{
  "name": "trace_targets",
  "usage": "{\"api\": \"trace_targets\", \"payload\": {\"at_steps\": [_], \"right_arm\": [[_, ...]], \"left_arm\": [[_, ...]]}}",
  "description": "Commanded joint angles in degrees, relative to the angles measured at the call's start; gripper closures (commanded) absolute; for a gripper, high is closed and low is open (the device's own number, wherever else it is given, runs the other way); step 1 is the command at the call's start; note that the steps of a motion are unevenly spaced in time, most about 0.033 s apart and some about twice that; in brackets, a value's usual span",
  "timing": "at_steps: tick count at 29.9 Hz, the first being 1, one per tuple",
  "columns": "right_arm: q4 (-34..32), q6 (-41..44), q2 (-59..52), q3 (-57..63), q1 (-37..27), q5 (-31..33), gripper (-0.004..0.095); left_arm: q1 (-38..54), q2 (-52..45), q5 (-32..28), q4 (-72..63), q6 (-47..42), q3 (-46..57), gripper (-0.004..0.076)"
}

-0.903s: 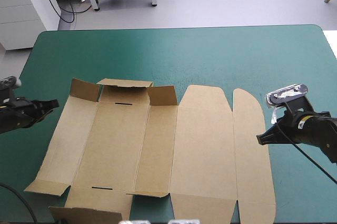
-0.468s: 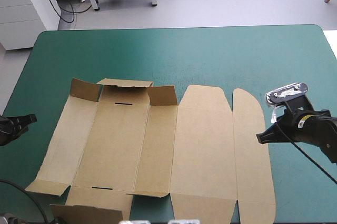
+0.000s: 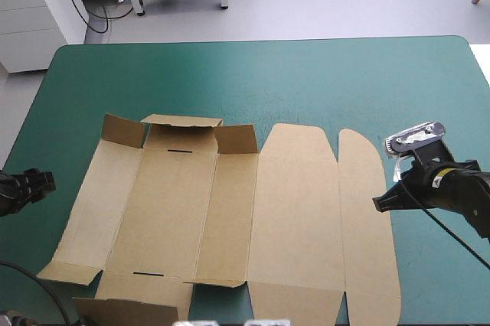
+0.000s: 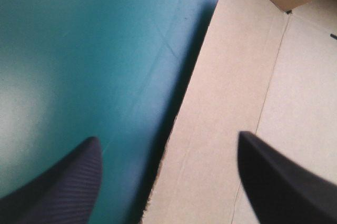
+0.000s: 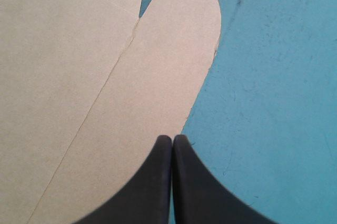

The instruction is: Fold the box

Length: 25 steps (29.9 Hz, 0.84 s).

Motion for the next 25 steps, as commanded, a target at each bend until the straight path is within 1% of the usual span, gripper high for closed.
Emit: {"api": "trace_targets", "payload": {"at_steps": [1, 7, 11, 16, 21, 25], "right_arm": [[0.0, -0.6, -0.8, -1.4, -0.3, -2.8, 0.0929], [0.0, -0.9, -0.8, -1.4, -0.3, -2.8, 0.0930], [0.0, -0.9, -0.8, -1.4, -0.3, -2.8, 0.0929], [0.0, -1.0, -0.8, -1.4, -0.3, -2.8, 0.0929], [0.0, -2.3, -0.8, -1.4, -0.3, -3.1, 0.0929], [0.0, -2.4, -0.8, -1.4, -0.3, -3.1, 0.0930]], "left_arm": [[0.2, -1.0, -1.5, -2.5, -0.2, -1.6, 0.0017], [0.2, -0.3, -2.2, -2.5, 1.2, -1.5, 0.0016], [0.2, 2.3, -1.8, -2.0, 1.6, -1.1, 0.0018], [0.2, 6.1, -0.8, -2.2, 5.0, 0.6, 0.0019], [0.2, 10.0, 4.0, -2.8, 12.0, 1.1, 0.0019], [0.2, 11.9, 5.8, -1.7, 14.5, 3.1, 0.0019]]}}
